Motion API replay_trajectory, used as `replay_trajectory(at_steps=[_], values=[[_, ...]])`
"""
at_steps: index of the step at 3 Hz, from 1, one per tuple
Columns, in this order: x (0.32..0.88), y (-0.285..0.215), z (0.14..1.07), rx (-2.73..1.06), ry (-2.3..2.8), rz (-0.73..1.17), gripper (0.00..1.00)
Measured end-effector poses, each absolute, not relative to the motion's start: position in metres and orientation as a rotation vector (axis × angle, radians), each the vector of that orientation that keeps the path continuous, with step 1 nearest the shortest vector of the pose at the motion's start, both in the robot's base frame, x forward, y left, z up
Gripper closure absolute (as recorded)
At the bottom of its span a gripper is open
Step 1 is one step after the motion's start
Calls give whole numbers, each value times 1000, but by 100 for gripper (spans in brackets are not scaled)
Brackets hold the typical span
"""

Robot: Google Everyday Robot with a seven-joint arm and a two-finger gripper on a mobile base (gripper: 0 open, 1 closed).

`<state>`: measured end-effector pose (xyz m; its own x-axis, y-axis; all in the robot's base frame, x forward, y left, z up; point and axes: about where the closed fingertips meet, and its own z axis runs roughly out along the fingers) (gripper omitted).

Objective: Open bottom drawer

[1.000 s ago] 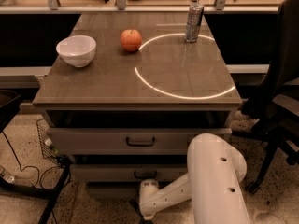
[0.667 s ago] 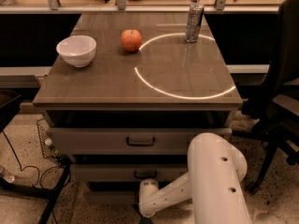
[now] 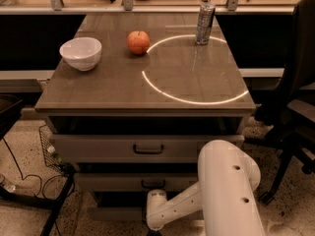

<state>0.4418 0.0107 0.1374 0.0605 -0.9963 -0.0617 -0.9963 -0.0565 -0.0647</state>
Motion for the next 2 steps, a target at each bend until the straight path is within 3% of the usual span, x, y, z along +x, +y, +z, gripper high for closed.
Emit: replay_trajectory(at_steps=[2], values=[[433,2,161,-2179,2090,-13,100]])
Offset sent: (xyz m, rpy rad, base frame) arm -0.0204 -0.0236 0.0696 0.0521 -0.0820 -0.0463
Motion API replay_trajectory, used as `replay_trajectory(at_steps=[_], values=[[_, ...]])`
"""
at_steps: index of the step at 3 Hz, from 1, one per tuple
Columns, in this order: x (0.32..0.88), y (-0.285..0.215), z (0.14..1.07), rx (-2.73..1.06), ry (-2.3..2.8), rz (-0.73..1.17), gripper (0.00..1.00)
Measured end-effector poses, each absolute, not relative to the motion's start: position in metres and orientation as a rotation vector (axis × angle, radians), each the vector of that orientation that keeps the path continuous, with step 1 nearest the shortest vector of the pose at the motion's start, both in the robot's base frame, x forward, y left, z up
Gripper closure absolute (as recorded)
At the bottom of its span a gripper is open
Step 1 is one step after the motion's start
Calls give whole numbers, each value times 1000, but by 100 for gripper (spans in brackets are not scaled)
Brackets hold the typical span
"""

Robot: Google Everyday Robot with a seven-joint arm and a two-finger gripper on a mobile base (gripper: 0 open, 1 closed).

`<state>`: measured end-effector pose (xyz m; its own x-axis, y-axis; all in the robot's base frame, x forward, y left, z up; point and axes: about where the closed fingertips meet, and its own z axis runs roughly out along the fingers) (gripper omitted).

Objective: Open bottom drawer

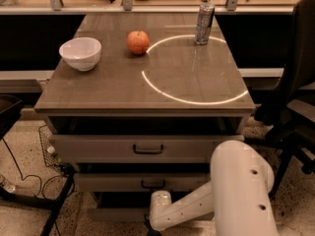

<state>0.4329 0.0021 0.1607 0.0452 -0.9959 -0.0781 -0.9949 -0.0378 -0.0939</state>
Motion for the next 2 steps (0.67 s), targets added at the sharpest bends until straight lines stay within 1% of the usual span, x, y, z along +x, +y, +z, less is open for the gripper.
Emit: replay_trajectory(at_steps=[2], values=[[432,-12,182,-2129,2089,-6,100]])
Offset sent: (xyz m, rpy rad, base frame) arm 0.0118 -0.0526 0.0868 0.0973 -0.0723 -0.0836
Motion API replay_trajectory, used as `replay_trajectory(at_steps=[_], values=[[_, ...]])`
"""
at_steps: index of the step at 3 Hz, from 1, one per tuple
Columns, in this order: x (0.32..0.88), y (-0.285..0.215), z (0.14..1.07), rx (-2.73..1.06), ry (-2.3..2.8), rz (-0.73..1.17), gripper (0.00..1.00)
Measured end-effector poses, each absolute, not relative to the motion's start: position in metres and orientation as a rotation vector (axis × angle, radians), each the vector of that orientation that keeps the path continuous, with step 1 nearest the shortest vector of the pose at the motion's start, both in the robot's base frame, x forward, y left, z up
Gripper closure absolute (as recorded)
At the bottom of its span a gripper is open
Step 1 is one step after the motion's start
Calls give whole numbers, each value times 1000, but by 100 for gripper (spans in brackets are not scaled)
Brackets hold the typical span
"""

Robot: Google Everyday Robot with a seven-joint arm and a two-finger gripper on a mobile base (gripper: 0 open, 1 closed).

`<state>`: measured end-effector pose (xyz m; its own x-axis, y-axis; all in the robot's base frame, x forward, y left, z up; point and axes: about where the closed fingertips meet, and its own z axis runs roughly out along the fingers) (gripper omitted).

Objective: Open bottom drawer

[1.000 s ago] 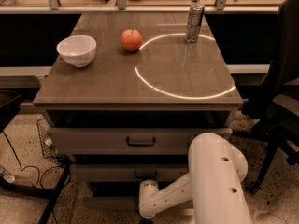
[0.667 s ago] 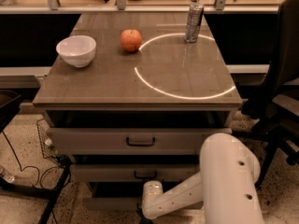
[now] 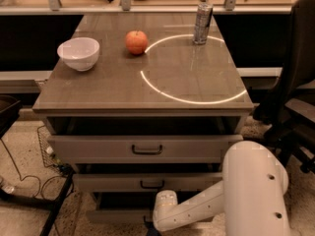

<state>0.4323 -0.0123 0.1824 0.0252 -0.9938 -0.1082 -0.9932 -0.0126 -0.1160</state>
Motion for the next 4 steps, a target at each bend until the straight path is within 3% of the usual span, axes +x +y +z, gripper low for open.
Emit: replay_trajectory(at_steps=[2,4], values=[[450,-52,239,-2036,2077,33,100],[462,-77,283,-2001,2029,-72,100]])
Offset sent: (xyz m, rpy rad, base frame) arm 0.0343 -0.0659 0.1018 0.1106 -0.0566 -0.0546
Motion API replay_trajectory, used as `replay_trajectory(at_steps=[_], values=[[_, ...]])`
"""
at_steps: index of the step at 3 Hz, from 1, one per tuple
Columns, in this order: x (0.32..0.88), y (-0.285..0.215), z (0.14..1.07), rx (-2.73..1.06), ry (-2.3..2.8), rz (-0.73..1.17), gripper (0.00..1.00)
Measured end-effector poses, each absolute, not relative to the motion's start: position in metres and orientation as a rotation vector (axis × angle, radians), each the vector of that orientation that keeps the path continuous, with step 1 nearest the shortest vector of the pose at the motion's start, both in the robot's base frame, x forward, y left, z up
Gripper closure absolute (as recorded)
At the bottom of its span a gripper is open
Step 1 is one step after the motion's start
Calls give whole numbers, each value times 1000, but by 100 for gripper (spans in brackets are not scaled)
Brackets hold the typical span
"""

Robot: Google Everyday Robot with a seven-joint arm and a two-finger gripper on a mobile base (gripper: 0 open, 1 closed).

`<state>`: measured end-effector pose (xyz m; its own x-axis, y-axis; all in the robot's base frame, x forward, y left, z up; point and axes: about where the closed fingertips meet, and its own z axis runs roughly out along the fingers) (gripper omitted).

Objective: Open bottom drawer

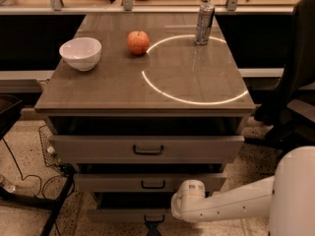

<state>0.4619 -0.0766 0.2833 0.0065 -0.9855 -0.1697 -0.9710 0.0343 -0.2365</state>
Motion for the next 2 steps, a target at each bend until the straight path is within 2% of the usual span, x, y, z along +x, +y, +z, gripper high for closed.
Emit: replay_trajectory(at_steps=[2], values=[[463,-93,284,-2051,1874,-223,100]])
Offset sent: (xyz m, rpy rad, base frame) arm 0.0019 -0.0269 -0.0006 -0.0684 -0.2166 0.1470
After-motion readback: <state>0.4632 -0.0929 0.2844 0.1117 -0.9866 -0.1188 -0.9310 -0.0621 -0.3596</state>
